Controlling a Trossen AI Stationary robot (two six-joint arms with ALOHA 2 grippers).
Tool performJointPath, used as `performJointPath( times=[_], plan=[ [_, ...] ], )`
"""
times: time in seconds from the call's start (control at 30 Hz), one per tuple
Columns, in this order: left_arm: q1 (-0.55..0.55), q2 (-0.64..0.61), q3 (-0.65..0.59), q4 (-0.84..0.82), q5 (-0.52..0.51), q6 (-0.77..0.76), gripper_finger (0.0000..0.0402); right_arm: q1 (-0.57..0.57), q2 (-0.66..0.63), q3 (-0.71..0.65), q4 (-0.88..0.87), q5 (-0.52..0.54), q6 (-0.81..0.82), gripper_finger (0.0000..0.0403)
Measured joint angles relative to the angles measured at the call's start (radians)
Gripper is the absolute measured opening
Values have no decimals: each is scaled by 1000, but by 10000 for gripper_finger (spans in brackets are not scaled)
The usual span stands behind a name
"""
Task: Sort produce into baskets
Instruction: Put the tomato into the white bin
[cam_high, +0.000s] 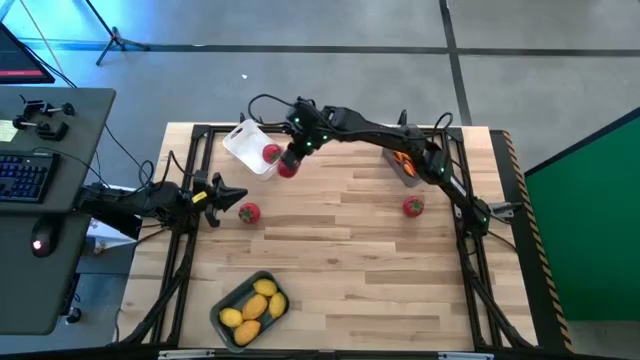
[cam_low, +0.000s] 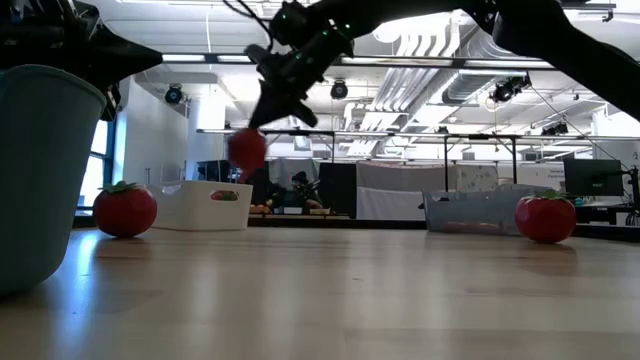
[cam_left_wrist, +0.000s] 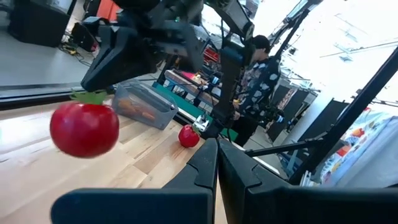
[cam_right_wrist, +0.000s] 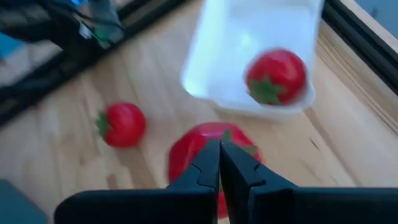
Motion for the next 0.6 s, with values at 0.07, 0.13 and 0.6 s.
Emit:
performJointPath(
  times=[0.07, 0.13, 0.6],
  plan=[
    [0, 0, 0, 1, -1, 0, 0, 9, 0, 0, 55, -2, 25, 0],
    [0, 0, 0, 1, -2, 0, 0, 13, 0, 0, 104, -4, 49, 0],
    [0, 0, 50, 4, -6, 61, 0, 2, 22, 0, 429, 39, 105, 0]
  ],
)
